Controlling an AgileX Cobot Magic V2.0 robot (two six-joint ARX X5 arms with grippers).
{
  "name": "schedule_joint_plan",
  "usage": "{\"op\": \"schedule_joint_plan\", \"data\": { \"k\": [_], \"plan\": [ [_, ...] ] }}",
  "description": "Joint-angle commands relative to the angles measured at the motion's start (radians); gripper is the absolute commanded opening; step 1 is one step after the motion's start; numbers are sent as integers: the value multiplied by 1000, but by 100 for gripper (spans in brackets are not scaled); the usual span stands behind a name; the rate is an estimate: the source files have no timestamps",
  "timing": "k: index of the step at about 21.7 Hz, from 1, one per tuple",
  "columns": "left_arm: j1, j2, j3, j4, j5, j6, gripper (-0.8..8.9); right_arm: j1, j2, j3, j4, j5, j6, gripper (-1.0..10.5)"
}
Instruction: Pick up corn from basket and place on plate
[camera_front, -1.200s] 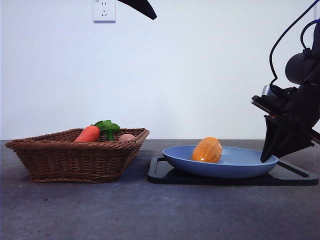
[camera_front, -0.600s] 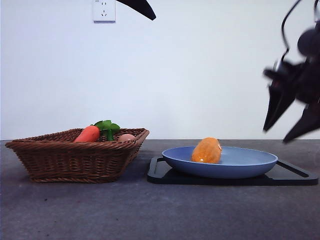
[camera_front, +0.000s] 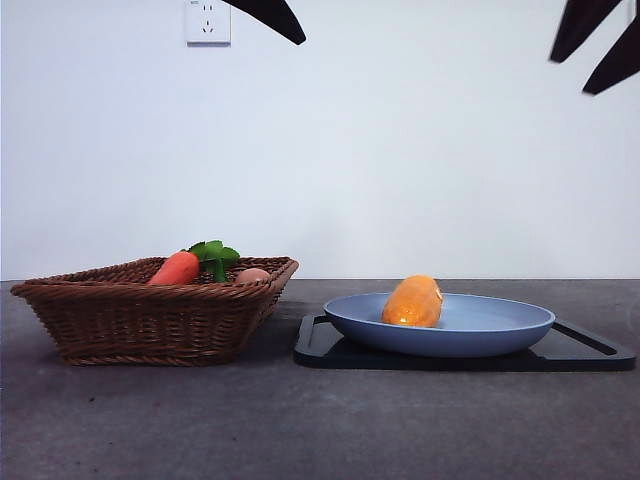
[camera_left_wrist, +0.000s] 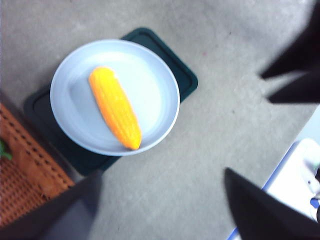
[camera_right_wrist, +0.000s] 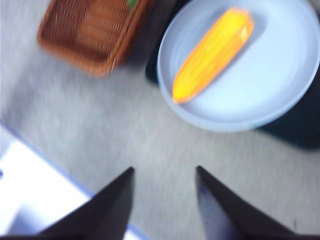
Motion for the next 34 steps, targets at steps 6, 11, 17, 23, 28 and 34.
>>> {"op": "schedule_joint_plan", "data": {
  "k": [6,11,17,23,28,34],
  "plan": [
    [-5,6,27,-26,-2,20,4,116,-42,19,-68,36,-71,2],
    [-5,6,27,-23,-2,19,4,138,-42,19,-29,32,-68,2],
    [-5,6,27,90,-2,19,4,135,-42,19,61,32,-69,2],
    [-5,6,27,261,-2,20,4,135,-42,19,130,32,-69,2],
    [95,-53,26,351,-6,182,4,135,-42,19,178,32,-69,2],
    [375,-271,-38,374,-6,214,4,135,-42,19,185,32,-69,2]
  ]
}}
